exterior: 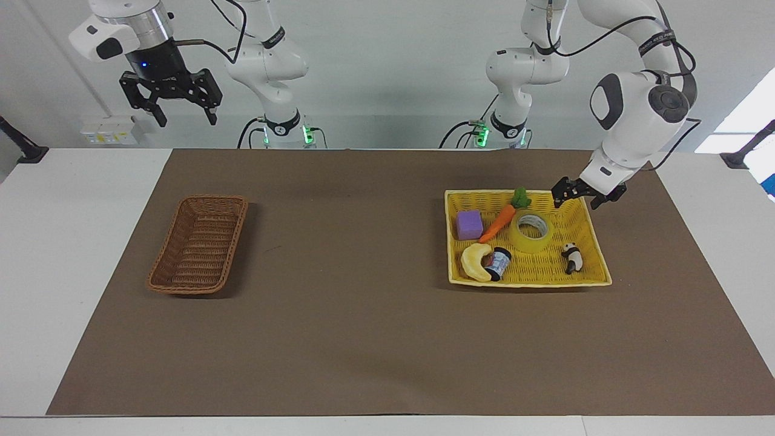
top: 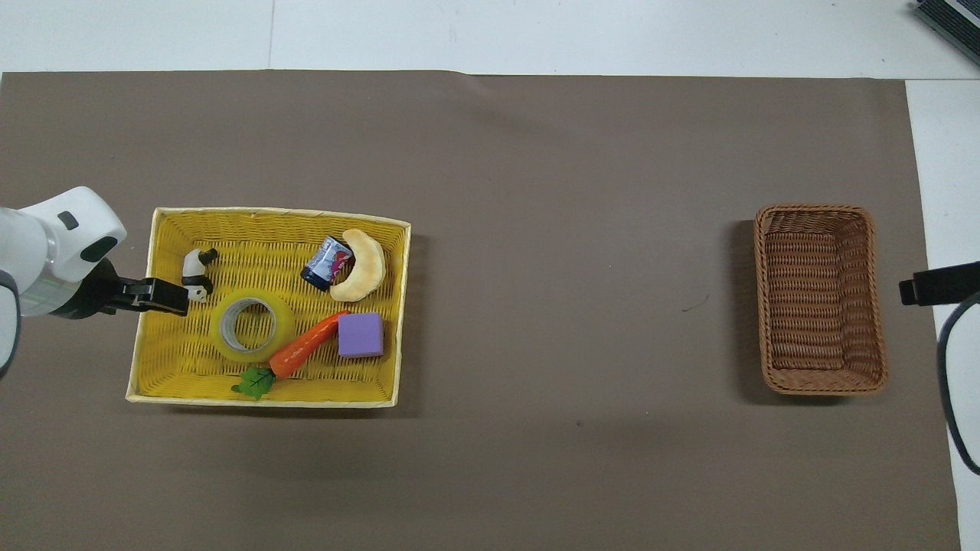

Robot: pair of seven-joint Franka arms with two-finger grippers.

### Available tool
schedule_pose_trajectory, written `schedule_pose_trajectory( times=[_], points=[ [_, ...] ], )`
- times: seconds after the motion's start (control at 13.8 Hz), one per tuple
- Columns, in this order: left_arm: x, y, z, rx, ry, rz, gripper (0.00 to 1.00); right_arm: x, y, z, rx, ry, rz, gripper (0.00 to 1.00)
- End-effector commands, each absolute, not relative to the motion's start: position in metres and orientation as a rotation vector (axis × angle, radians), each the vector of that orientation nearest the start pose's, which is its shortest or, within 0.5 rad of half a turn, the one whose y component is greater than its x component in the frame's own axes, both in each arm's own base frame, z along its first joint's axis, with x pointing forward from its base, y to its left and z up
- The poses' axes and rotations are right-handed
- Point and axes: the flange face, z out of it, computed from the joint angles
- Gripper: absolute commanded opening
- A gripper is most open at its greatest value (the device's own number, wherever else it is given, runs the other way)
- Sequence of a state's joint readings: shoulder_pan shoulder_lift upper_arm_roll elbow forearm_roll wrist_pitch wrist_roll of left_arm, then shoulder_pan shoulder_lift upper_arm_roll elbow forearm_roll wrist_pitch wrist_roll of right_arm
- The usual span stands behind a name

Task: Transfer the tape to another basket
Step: 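Reach the left gripper down into the yellow tray over the tape roll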

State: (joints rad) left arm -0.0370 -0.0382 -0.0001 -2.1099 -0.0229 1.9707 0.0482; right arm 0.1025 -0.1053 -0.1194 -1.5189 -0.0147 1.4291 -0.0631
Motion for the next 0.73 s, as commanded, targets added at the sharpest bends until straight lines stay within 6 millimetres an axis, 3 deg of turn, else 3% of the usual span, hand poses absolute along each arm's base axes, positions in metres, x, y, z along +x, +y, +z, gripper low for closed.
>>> schedule_pose_trajectory(
  times=[0.0,0.29,0.36,0.51,0.58,0.65],
  points=[
    [0.522,-0.05,0.378,-3.147,0.04,0.139,1.0,0.502,-0.018,0.693,-3.142,-0.106,-0.025,1.0],
    [0.518,-0.05,0.332,-3.136,0.038,0.232,1.0,0.502,-0.018,0.693,-3.143,-0.103,-0.025,1.0],
    [0.513,-0.048,0.326,-3.138,0.033,0.221,0.92,0.502,-0.018,0.693,-3.142,-0.106,-0.025,1.0],
    [0.508,-0.048,0.312,-3.143,0.03,0.214,0.56,0.501,-0.018,0.694,-3.142,-0.103,-0.027,1.0],
    [0.507,-0.049,0.305,-3.143,0.03,0.209,0.35,0.502,-0.018,0.693,-3.143,-0.103,-0.025,1.0],
    [0.505,-0.047,0.303,-3.142,0.029,0.219,0.08,0.501,-0.018,0.694,-3.142,-0.103,-0.027,1.0]
  ],
)
